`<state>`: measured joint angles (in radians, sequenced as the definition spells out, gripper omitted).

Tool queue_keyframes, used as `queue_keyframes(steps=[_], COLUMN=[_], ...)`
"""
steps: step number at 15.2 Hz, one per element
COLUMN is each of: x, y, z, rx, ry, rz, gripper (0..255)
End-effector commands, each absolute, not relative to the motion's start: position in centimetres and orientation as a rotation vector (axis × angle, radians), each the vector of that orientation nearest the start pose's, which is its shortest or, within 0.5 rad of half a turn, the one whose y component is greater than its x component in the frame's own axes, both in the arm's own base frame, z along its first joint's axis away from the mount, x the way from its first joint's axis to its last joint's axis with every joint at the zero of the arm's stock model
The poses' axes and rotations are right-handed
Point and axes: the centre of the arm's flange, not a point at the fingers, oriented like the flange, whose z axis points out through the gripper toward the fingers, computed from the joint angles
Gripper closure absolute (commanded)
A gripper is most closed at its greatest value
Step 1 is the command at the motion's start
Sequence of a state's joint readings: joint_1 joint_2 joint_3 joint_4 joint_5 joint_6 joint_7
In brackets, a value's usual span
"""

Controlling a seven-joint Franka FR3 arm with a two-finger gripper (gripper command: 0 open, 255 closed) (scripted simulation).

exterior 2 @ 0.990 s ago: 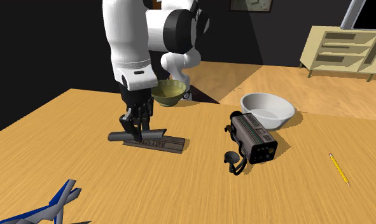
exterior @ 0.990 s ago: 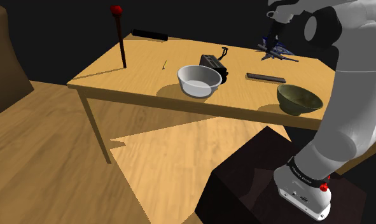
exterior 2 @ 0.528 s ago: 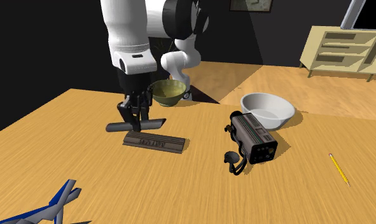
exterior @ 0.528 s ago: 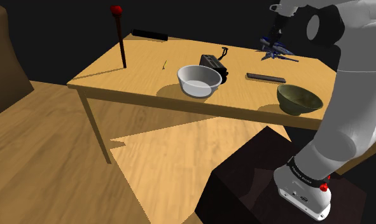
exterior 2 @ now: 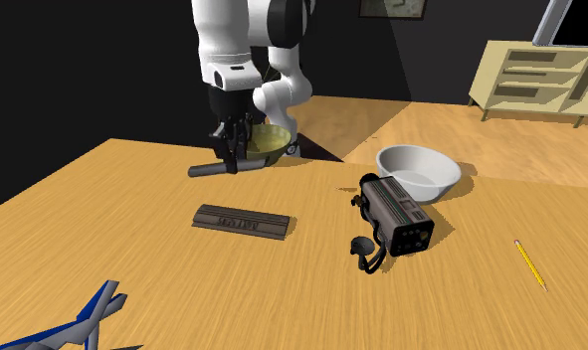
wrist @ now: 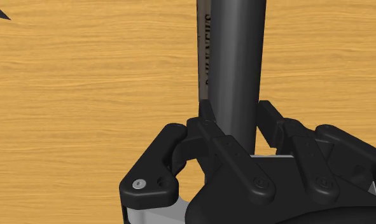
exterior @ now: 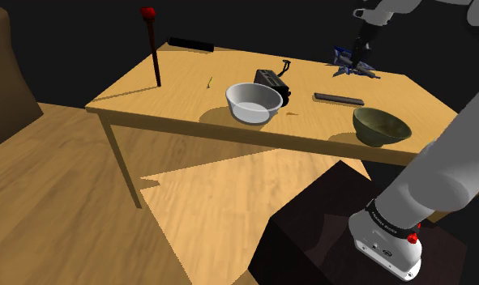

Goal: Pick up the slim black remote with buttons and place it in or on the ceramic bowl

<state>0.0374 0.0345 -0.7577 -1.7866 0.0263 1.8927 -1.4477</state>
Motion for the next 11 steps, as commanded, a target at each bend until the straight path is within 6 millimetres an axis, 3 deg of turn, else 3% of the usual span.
queue_keyframes(steps=[1,11], x=[41.8,31.8], y=[-35.8,-27.3], z=[53.3,53.0], rx=[-3.005,-3.005], ry=[-1.138,-1.138], rz=[-0.061,-0.061], gripper=[255,255])
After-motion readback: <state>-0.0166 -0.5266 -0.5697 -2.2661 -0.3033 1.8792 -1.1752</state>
